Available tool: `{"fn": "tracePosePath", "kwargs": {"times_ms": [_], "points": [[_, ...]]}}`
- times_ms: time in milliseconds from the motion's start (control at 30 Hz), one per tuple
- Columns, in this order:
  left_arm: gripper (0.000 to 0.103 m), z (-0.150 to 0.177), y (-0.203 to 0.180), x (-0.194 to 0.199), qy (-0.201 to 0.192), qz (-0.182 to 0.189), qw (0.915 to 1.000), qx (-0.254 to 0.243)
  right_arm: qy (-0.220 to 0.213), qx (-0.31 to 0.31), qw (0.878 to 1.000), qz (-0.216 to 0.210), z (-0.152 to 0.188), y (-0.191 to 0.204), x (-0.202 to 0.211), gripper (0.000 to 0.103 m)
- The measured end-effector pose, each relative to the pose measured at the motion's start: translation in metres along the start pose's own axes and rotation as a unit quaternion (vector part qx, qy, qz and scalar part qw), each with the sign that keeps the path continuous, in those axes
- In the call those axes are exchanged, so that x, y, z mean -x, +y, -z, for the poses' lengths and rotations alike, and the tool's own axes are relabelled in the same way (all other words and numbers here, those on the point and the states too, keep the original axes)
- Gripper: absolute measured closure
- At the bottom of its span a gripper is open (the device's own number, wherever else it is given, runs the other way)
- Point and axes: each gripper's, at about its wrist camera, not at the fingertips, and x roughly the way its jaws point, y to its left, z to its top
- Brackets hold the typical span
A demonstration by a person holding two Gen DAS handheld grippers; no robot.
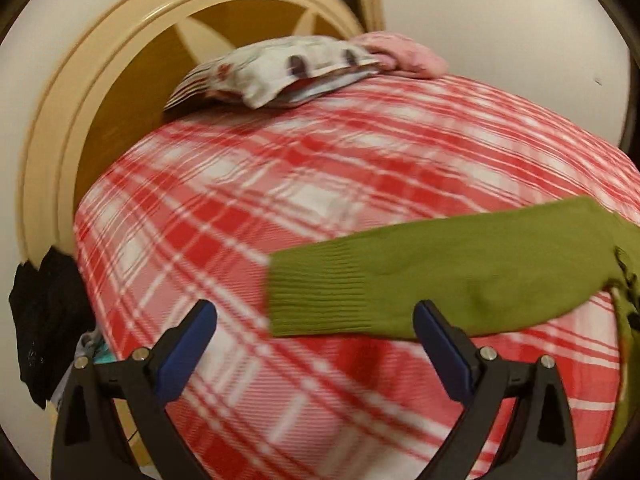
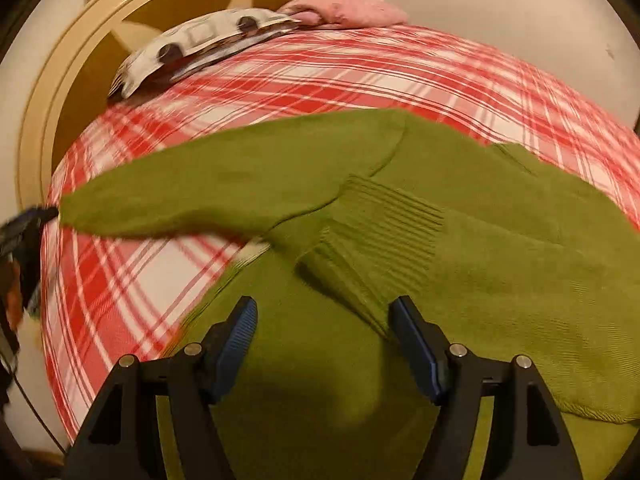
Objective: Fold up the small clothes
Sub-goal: 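Reach the left gripper to the other sleeve's ribbed cuff and grasp it, then lift the held sleeve with the left gripper, fold it across the body, release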
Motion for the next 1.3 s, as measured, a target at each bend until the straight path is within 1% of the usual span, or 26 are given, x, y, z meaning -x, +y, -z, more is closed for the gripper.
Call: {"fn": "tracePosePath", "kwargs": {"times_ms": [67, 133, 267, 433, 533, 633, 733, 800, 1033, 1100, 1133, 1200, 1233, 1267, 1300], "points": [[0.002, 0.001, 0.014, -0.006, 0.002, -0.005, 0.9999, 0.016, 0.001, 0.017, 1.000, 0.008, 0.003, 0.004, 0.001, 0.032], [0.002, 0.002, 0.024, -0.013, -0.002, -0.011, 0.9995, 0.031, 0.000, 0.010, 1.000, 0.004, 0.002, 0.002, 0.003, 0.032], [0.002, 0.003, 0.031, -0.021, 0.002, 0.001, 0.9989, 0.048, -0.016, 0.006, 1.000, -0.017, 0.008, 0.007, 0.019, 0.032], [0.002, 0.006, 0.028, -0.037, 0.021, 0.013, 0.9978, 0.062, -0.036, 0.049, 0.998, 0.010, 0.023, 0.032, 0.038, 0.032], [0.003, 0.008, 0.024, -0.041, 0.025, 0.013, 0.9978, 0.060, -0.042, 0.055, 0.998, 0.007, 0.029, 0.039, 0.048, 0.032], [0.003, 0.008, 0.022, -0.043, 0.021, 0.018, 0.9976, 0.063, -0.048, 0.057, 0.997, 0.000, 0.035, 0.045, 0.056, 0.032], [0.008, 0.007, 0.019, -0.044, 0.020, 0.024, 0.9976, 0.062, -0.048, 0.052, 0.997, -0.001, 0.040, 0.049, 0.059, 0.032], [0.015, 0.006, 0.017, -0.044, 0.020, 0.032, 0.9974, 0.062, -0.043, 0.046, 0.998, -0.001, 0.044, 0.049, 0.059, 0.032], [0.030, 0.003, 0.008, -0.044, 0.015, 0.050, 0.9975, 0.049, -0.040, 0.021, 0.999, 0.010, 0.054, 0.041, 0.060, 0.032], [0.043, 0.002, 0.006, -0.043, 0.013, 0.060, 0.9971, 0.045, -0.040, 0.015, 0.999, 0.012, 0.056, 0.039, 0.060, 0.032], [0.047, 0.002, 0.006, -0.042, 0.012, 0.065, 0.9969, 0.042, -0.040, 0.012, 0.999, 0.014, 0.057, 0.037, 0.060, 0.032], [0.067, 0.001, 0.005, -0.040, 0.009, 0.078, 0.9962, 0.038, -0.041, 0.006, 0.999, 0.016, 0.058, 0.036, 0.061, 0.032], [0.071, 0.001, 0.005, -0.040, 0.010, 0.087, 0.9954, 0.038, -0.042, 0.005, 0.999, 0.016, 0.059, 0.035, 0.062, 0.032], [0.078, 0.000, 0.005, -0.040, 0.010, 0.092, 0.9949, 0.039, -0.043, 0.004, 0.999, 0.017, 0.059, 0.035, 0.062, 0.032], [0.088, 0.000, 0.006, -0.039, 0.010, 0.096, 0.9946, 0.039, -0.044, 0.003, 0.999, 0.017, 0.060, 0.035, 0.063, 0.032]]}}
